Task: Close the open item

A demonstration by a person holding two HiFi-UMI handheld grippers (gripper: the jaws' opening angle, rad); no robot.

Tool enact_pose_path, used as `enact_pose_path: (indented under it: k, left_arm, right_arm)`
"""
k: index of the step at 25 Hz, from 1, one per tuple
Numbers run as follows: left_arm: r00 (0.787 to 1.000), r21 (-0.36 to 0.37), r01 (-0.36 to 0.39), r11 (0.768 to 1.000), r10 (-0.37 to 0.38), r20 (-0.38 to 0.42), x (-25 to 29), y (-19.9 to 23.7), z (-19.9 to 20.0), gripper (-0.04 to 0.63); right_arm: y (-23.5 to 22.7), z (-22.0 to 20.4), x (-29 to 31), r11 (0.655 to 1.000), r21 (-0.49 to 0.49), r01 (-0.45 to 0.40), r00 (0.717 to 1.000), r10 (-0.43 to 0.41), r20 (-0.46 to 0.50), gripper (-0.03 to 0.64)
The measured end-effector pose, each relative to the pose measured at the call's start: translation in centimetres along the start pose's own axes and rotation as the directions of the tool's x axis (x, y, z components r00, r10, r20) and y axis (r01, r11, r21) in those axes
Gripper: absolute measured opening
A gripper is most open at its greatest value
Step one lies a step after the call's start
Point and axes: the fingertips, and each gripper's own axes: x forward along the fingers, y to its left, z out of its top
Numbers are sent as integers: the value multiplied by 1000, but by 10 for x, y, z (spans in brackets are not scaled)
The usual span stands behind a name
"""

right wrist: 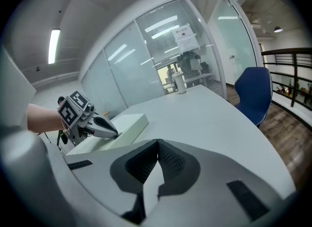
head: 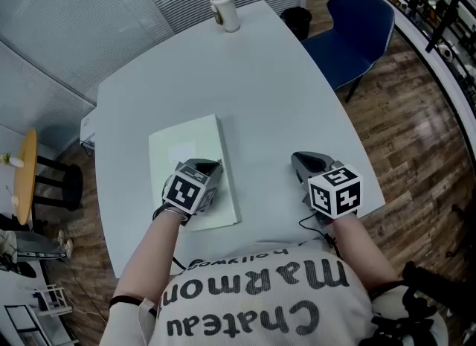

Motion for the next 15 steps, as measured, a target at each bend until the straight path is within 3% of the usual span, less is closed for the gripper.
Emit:
enact_pose_path:
  k: [3,8,15]
  left_arm:
    - [999,15,33,999,-33,-38,1,-2,0,-5]
    - [996,-39,72,997,-74,-50,4,4,1,-2]
    - [993,-21,74,997,-76,-95,6,1,0,3]
  right_arm:
    - [0,-1,1,1000,0,-3,1000,3,-4,1]
    - [1,-4,6,1000,2,-10,1000,10,-14,2]
    - [5,-12,11,1000,5,-29,999,29,-26,1]
